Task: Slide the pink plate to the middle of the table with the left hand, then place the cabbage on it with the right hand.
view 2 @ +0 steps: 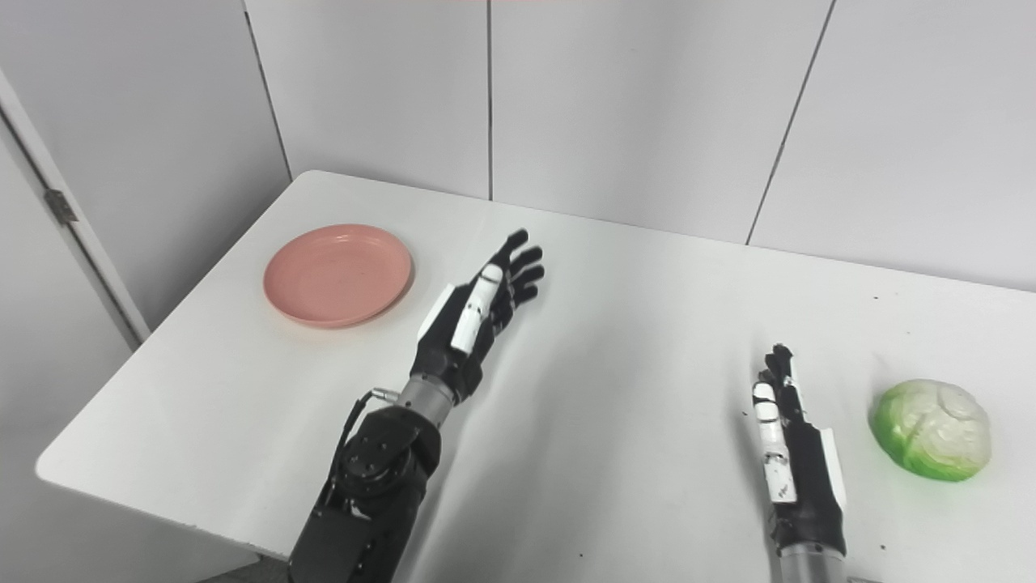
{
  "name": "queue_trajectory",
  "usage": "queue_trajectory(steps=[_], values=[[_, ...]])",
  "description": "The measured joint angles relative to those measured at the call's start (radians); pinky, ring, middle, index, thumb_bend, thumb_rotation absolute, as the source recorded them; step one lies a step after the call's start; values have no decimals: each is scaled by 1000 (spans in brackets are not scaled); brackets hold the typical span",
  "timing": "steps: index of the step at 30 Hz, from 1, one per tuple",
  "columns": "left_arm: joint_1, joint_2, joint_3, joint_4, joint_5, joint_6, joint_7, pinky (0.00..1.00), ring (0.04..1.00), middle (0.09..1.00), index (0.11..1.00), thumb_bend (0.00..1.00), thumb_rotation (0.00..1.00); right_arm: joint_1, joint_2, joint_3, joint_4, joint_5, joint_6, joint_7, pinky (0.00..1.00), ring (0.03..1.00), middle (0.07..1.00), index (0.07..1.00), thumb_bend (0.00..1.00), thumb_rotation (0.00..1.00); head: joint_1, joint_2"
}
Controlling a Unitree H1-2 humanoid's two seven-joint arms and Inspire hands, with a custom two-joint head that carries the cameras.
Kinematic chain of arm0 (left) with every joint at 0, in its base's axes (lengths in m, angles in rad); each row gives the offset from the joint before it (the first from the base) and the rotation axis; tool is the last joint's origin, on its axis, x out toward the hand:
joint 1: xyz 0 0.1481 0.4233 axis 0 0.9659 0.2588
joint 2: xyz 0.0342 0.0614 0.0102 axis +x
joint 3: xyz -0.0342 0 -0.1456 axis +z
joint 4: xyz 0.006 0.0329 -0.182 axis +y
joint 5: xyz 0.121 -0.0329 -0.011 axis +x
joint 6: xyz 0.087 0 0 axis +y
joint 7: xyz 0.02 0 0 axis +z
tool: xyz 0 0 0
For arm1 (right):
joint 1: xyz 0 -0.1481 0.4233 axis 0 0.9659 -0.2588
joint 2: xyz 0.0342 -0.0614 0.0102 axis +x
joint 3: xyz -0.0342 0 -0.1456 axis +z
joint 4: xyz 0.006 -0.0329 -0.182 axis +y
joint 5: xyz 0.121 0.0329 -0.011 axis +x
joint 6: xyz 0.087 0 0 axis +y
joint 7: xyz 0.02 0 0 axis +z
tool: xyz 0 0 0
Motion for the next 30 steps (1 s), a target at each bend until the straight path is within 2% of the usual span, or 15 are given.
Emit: queue_trajectory(steps=[4,7,18,30], values=[[-35,9,29,-47,-9,21,18,916,923,939,937,466,1000,0,0,0,1,0,0,1,1000,984,986,988,93,1000,3,0],[-52,34,56,-79,-11,30,27,905,918,932,926,457,1000,-1,0,0,2,0,0,1,1000,984,987,989,94,1000,11,2],[-125,78,164,-110,-20,31,108,918,929,937,936,445,1000,-10,-6,-2,17,15,-3,19,1000,995,992,994,106,1000,40,-3],[-180,210,287,-55,-1,4,178,925,934,941,931,451,1000,-11,-9,-5,18,18,-4,20,1000,994,994,997,84,1000,61,-9]])
